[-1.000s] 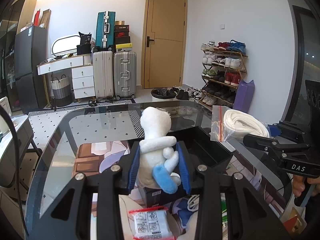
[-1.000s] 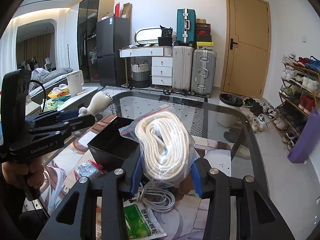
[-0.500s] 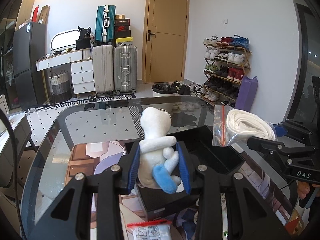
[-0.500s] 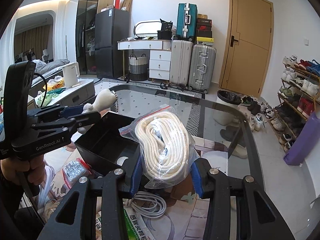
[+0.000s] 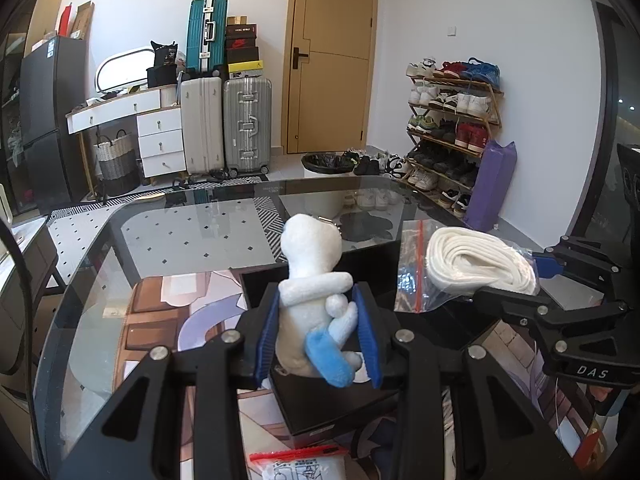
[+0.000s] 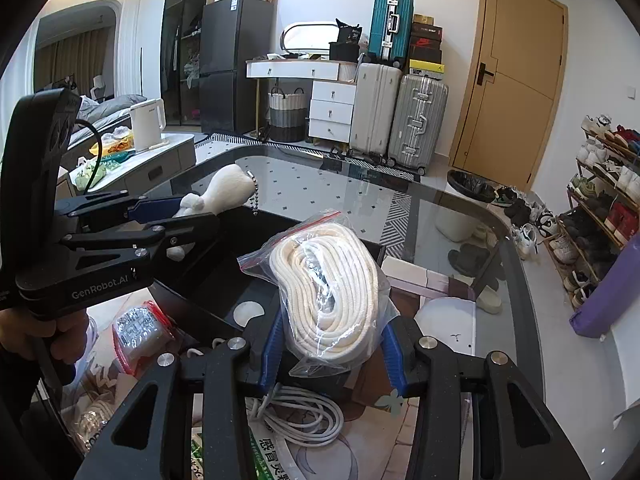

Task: Organize soft objects
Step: 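Lift the plush toy and rope coil and carry both over the black box, then lower the plush toy and rope coil into the box and open both grippers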

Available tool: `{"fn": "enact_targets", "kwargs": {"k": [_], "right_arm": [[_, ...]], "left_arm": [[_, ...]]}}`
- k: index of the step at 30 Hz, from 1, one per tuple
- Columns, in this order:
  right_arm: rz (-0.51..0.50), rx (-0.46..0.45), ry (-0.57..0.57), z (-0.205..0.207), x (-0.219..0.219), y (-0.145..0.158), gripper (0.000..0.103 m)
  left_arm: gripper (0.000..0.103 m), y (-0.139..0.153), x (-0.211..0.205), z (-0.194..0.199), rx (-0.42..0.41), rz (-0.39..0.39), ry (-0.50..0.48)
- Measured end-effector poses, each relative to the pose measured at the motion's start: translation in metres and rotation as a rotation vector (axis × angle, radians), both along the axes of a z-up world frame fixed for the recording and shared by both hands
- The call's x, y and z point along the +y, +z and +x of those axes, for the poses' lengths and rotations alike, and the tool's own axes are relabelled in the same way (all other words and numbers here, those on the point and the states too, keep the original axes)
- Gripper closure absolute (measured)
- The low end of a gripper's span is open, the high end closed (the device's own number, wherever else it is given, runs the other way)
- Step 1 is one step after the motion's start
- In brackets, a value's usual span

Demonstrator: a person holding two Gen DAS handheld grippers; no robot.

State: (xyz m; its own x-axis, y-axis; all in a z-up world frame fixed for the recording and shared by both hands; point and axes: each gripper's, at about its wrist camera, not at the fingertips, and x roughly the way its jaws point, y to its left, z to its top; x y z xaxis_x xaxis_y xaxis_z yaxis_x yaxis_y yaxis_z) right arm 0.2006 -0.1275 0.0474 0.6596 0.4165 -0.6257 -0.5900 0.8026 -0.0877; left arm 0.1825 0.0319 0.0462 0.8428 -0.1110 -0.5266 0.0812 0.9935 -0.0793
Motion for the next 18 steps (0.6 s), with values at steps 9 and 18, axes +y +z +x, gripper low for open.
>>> {"fn": "enact_targets", "kwargs": {"k": [9, 18], "right_arm": [[-0.021, 0.027, 0.005, 0.011, 0.006, -0.009, 0.060], [-0.016, 0.025, 0.026, 0.020, 0.012, -0.013, 0.060]], "left_arm": [[0.068, -0.008, -0.006, 0.002, 0.032, 0.012, -0.017], [0.068, -0.013, -0.011, 0.007, 0.047, 0.012, -0.025]]}}
